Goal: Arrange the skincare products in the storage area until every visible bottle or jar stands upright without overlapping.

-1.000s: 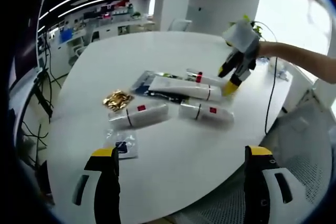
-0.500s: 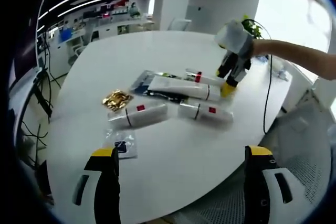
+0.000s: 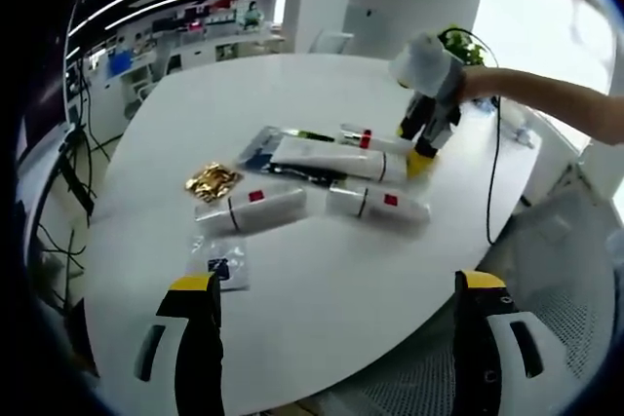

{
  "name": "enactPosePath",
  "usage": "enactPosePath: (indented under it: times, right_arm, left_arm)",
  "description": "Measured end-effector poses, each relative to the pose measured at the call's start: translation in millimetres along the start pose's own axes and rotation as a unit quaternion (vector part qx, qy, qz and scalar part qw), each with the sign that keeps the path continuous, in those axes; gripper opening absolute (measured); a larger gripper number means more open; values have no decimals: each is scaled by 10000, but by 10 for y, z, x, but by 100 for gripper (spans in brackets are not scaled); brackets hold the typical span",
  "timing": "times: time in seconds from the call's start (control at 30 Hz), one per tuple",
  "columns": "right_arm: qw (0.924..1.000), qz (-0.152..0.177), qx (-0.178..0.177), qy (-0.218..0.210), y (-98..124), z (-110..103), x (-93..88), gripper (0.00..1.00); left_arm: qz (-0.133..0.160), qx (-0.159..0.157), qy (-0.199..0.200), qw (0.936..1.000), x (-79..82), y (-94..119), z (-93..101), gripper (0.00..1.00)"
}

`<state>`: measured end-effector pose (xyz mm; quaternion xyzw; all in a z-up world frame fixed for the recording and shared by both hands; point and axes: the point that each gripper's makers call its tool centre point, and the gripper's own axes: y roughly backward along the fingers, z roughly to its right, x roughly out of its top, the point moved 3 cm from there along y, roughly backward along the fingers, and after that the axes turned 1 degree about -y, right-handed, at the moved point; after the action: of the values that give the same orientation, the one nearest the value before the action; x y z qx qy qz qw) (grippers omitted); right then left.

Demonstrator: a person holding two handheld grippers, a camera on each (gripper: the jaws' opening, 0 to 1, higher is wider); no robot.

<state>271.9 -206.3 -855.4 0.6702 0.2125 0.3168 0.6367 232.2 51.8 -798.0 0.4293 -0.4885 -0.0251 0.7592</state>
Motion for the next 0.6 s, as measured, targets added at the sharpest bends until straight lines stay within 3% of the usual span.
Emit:
enactPosePath:
  times: [0.6]
  right_arm:
    - [9998,2,-31,-208,16,13,-20,32]
  left_arm:
    - [15,-125,-94,9999,72,-41,79,97]
